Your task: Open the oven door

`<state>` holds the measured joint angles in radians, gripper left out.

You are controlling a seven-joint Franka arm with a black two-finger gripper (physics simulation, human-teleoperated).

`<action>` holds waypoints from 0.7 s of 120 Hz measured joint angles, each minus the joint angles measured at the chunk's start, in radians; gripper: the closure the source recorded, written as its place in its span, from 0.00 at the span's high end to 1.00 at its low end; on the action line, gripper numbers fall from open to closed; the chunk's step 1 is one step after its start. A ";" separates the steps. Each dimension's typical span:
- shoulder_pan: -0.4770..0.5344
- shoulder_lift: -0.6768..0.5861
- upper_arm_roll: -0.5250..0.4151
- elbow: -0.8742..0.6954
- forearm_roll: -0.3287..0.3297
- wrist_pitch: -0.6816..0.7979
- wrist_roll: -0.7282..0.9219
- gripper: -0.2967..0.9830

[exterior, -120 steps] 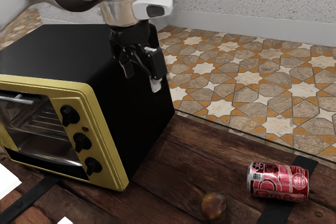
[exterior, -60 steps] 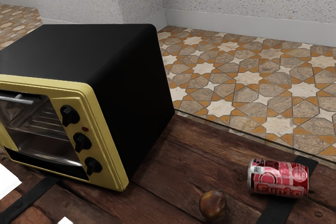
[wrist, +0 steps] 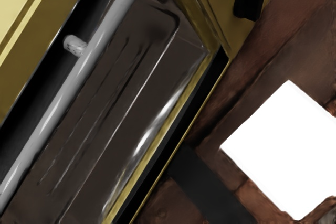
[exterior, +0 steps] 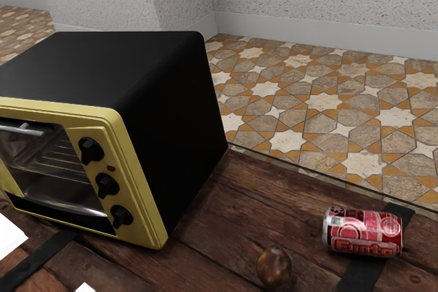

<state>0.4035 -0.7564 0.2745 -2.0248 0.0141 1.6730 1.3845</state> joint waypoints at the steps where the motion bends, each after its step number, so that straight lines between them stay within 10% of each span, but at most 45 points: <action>1: 0.000 -0.001 -0.005 0.000 0.000 0.000 0.004 0.77; 84: -0.043 0.156 -0.022 -0.020 0.000 0.157 0.207 0.77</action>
<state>0.3605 -0.6000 0.2524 -2.0445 0.0138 1.8299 1.5913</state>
